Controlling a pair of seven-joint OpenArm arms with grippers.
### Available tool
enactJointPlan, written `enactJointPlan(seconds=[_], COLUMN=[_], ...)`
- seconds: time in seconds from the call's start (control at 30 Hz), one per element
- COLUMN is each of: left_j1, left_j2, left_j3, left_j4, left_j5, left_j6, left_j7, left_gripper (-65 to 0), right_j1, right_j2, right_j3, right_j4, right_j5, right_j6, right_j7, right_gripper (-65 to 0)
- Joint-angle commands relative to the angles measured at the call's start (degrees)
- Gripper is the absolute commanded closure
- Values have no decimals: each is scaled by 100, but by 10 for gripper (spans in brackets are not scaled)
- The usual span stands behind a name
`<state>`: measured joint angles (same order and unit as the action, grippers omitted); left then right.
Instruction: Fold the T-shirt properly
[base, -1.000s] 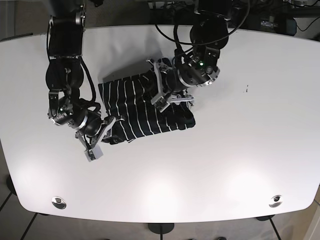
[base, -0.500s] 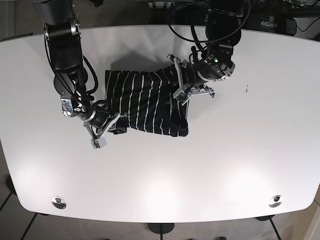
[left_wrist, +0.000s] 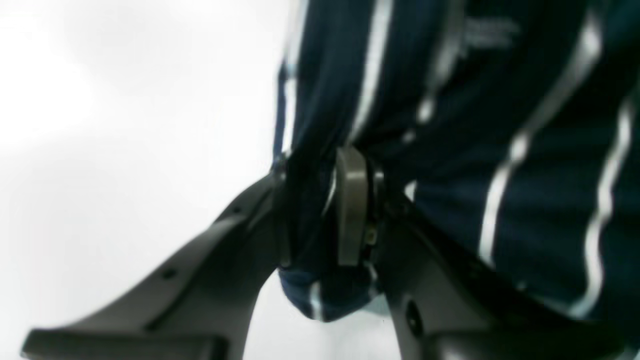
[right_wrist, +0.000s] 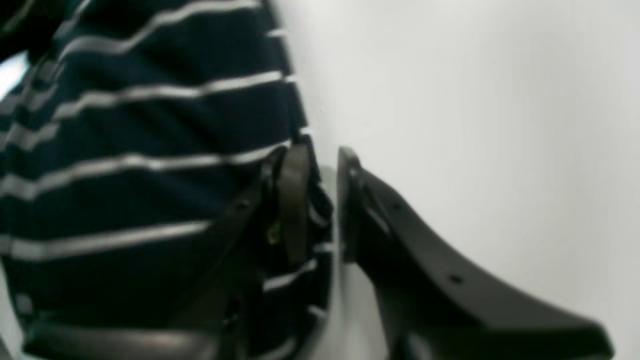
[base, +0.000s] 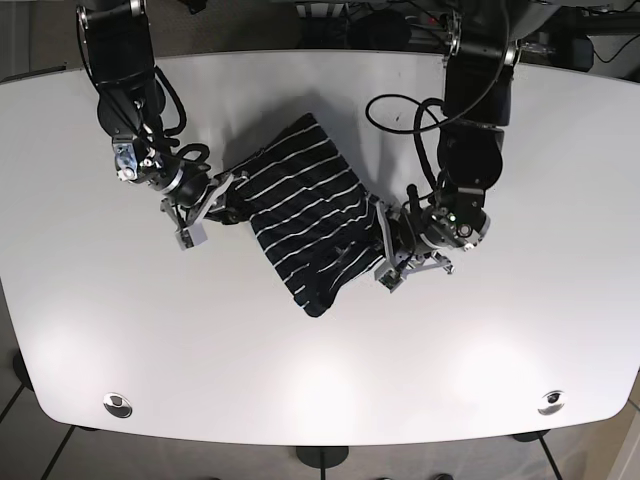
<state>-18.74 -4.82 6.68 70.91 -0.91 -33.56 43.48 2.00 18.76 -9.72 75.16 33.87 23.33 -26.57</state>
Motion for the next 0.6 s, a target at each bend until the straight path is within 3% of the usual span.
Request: enactJointPlan(seconds=[0.03, 0.1, 0.27, 0.5, 0.6], left_j1=[-337, -442, -407, 367, 929], left_j2=[20, 29, 214, 539, 522], left_j3=[-22, -22, -30, 181, 603], left_j4=[7, 95, 895, 2073, 2320], left_j5=[-2, -2, 34, 34, 34], left_j6=[20, 37, 213, 2183, 3150], left_j7=[-72, -72, -63, -107, -792], left_gripper=[-190, -286, -364, -479, -485], right_j1=[-143, -301, -354, -327, -266], right_j2=[27, -219, -430, -501, -439], right_j3=[-9, -17, -88, -105, -9], right_j4=[243, 410, 709, 1219, 1219], right_j5=[-24, -24, -33, -24, -24], right_j6=[-8, -17, -17, -17, -17], right_j7=[-55, -73, -530, -978, -952], right_gripper=[-95, -95, -95, -95, -95])
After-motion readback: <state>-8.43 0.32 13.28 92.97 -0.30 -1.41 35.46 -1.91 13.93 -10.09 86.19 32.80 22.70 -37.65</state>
